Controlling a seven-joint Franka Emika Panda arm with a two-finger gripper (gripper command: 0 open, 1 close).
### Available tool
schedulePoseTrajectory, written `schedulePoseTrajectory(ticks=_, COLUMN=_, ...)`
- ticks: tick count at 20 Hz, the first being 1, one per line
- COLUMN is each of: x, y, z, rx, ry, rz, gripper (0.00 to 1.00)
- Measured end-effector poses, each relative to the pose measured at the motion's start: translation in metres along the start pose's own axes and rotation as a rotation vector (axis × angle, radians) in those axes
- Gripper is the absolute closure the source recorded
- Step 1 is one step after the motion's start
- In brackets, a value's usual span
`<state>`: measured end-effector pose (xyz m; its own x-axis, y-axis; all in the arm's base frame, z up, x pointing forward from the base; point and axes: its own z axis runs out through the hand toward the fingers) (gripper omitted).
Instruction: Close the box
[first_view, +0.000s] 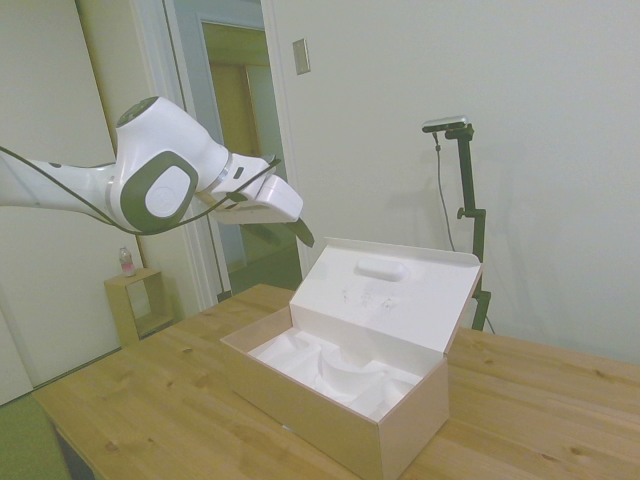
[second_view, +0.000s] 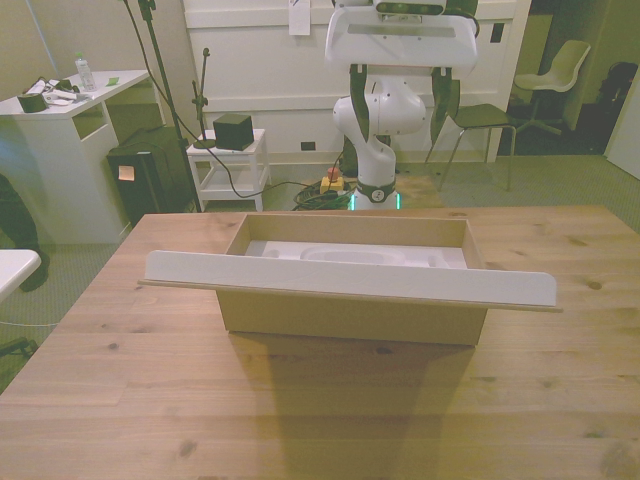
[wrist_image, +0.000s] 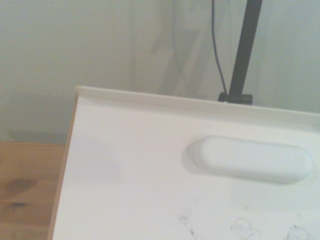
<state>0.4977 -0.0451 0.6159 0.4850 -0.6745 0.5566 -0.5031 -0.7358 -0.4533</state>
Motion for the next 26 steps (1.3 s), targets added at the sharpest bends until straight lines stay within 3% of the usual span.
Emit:
schedulePoseTrajectory(ticks=6, x=0.024, y=-0.021, z=0.014, rx=0.023, ry=0.020, rz=0.002, gripper=0.00)
schedulePoseTrajectory(ticks=12, x=0.071, y=-0.109, z=-0.049, rx=0.066, ry=0.035, rz=0.006, gripper=0.00)
schedulePoseTrajectory(ticks=26, x=0.142, y=-0.155, z=0.066, rx=-0.055, ry=-0.027, rz=0.050, gripper=0.00)
